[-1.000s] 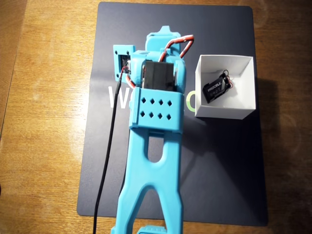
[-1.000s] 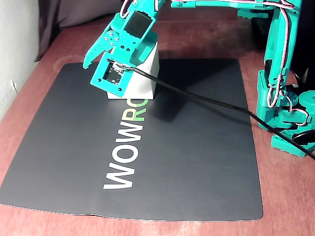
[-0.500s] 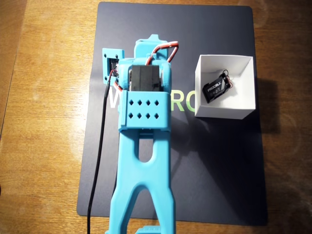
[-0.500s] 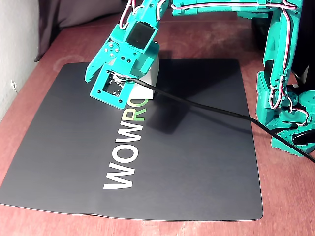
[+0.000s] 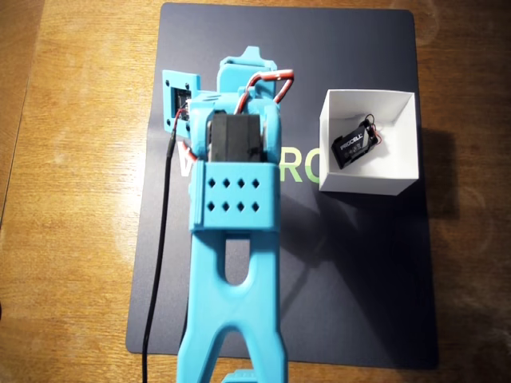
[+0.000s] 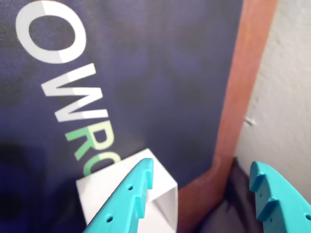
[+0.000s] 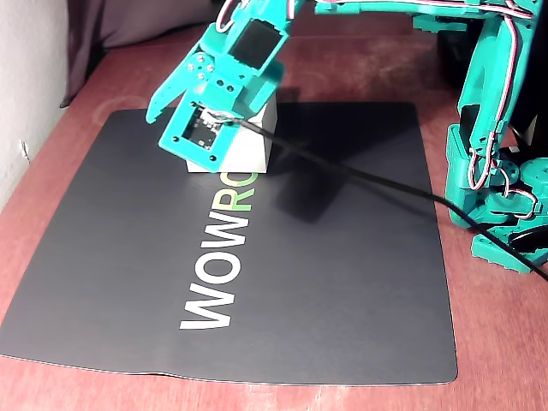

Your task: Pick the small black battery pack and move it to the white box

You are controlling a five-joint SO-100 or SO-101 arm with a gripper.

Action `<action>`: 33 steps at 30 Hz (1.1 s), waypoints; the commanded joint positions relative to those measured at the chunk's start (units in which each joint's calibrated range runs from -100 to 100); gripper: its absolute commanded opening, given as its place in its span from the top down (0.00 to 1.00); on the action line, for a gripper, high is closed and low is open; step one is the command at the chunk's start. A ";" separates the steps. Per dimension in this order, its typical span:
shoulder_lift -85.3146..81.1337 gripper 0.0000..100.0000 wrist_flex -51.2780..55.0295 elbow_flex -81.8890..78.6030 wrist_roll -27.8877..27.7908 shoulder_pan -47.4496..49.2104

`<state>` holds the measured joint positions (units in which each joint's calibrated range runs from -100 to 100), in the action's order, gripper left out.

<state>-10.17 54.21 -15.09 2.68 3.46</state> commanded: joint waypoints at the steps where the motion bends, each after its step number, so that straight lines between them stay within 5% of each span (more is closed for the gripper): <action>1: -6.27 0.77 0.39 -2.28 0.01 0.00; 21: -49.76 0.77 0.31 -52.62 -0.21 -0.94; 33: -68.70 0.77 1.01 -64.95 0.06 -1.06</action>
<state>-76.69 54.47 -80.27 2.68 2.97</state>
